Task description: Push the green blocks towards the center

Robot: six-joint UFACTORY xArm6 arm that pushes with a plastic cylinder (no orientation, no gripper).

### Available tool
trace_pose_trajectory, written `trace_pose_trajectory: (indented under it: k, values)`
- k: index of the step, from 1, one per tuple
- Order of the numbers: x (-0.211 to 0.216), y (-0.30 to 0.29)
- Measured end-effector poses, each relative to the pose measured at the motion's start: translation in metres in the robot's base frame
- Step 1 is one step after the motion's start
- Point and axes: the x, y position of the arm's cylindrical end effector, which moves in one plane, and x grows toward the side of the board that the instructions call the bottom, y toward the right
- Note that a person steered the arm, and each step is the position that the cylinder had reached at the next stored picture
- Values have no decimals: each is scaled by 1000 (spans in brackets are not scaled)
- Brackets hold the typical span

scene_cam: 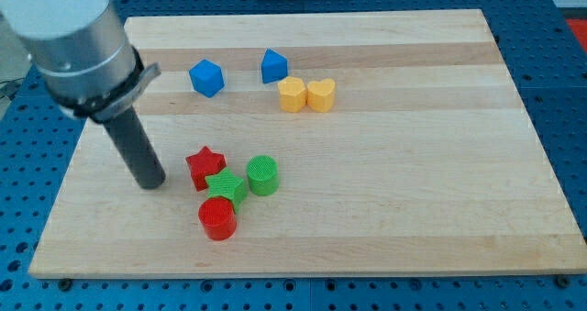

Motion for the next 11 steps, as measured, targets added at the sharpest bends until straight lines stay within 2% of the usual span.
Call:
trace_pose_trajectory:
  k: [1, 5, 9, 11]
  values:
    - [24, 18]
    - [24, 95]
    - [-37, 198]
    - [-23, 200]
